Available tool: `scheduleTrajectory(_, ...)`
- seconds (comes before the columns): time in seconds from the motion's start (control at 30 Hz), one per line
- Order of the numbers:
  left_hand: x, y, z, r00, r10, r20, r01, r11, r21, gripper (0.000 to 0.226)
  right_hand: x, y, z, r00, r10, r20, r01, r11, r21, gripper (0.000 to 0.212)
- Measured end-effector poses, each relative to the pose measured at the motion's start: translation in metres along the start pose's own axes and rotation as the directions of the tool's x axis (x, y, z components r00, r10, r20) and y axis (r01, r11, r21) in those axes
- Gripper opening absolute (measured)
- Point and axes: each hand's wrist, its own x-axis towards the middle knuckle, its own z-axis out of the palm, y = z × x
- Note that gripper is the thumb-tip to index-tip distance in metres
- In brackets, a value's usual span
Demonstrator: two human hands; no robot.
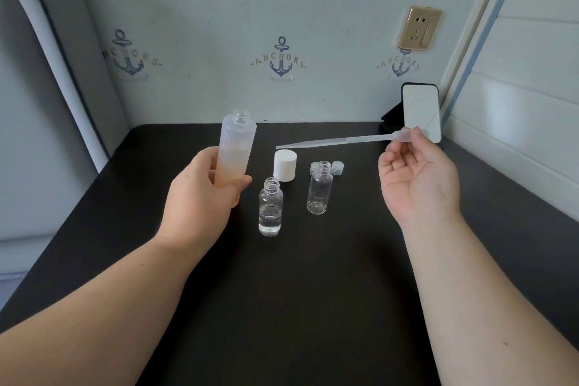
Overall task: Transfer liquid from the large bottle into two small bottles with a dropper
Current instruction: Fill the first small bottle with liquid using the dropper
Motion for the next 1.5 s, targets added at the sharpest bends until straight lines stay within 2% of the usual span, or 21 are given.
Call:
scheduleTrajectory(0.2, 0.003, -0.002, 0.002, 0.999, -0.034, 0.002, 0.034, 0.999, 0.003, 0.05, 0.001, 0.002, 0.0, 1.0, 0.014, 0.013, -0.014, 1.0, -0.011, 0.005)
scheduleTrajectory(0.5, 0.0, 0.0, -0.001, 0.999, -0.044, -0.003, 0.044, 0.998, -0.051, 0.063, 0.001, 0.003, -0.001, 1.0, 0.013, 0.016, -0.012, 0.999, -0.046, 0.007)
scheduleTrajectory(0.6, -0.005, 0.007, -0.009, 0.995, -0.024, -0.092, 0.013, 0.993, -0.114, 0.044, 0.0, 0.004, -0.001, 1.0, 0.014, 0.027, -0.012, 0.999, -0.052, 0.01)
scheduleTrajectory(0.67, -0.01, 0.01, -0.014, 0.982, 0.037, -0.185, -0.055, 0.994, -0.095, 0.024, 0.0, 0.004, -0.001, 0.999, 0.011, 0.034, -0.009, 0.998, -0.055, 0.009)
scheduleTrajectory(0.73, -0.016, 0.014, -0.017, 0.971, 0.118, -0.207, -0.136, 0.988, -0.073, 0.015, 0.0, 0.004, -0.001, 0.999, 0.009, 0.039, -0.007, 0.998, -0.061, 0.011)
scheduleTrajectory(0.8, -0.022, 0.016, -0.016, 0.97, 0.202, -0.136, -0.213, 0.975, -0.069, 0.011, 0.0, 0.004, -0.001, 0.999, 0.012, 0.046, -0.009, 0.998, -0.064, 0.015)
scheduleTrajectory(0.87, -0.025, 0.018, -0.014, 0.97, 0.243, 0.001, -0.243, 0.968, -0.068, 0.005, 0.0, 0.004, -0.001, 0.998, 0.012, 0.054, -0.008, 0.997, -0.071, 0.019)
scheduleTrajectory(0.97, -0.025, 0.017, -0.008, 0.943, 0.247, 0.223, -0.254, 0.967, 0.0, 0.037, 0.001, 0.004, -0.001, 0.998, 0.009, 0.068, -0.004, 0.997, -0.076, 0.021)
scheduleTrajectory(1.03, -0.024, 0.016, -0.004, 0.926, 0.221, 0.306, -0.249, 0.967, 0.056, 0.051, 0.001, 0.004, -0.002, 0.997, 0.011, 0.072, -0.005, 0.997, -0.076, 0.017)
scheduleTrajectory(1.07, -0.023, 0.015, -0.003, 0.922, 0.207, 0.326, -0.245, 0.966, 0.081, 0.052, 0.001, 0.004, -0.002, 0.997, 0.012, 0.073, -0.006, 0.997, -0.075, 0.015)
scheduleTrajectory(1.23, -0.02, 0.012, 0.0, 0.917, 0.202, 0.344, -0.263, 0.954, 0.142, 0.026, 0.002, 0.004, -0.002, 0.996, 0.01, 0.086, -0.003, 0.997, -0.073, 0.016)
scheduleTrajectory(1.5, -0.021, 0.013, -0.003, 0.894, 0.302, 0.331, -0.347, 0.934, 0.083, 0.019, 0.002, 0.002, -0.002, 0.993, -0.011, 0.114, 0.022, 0.995, -0.097, 0.016)
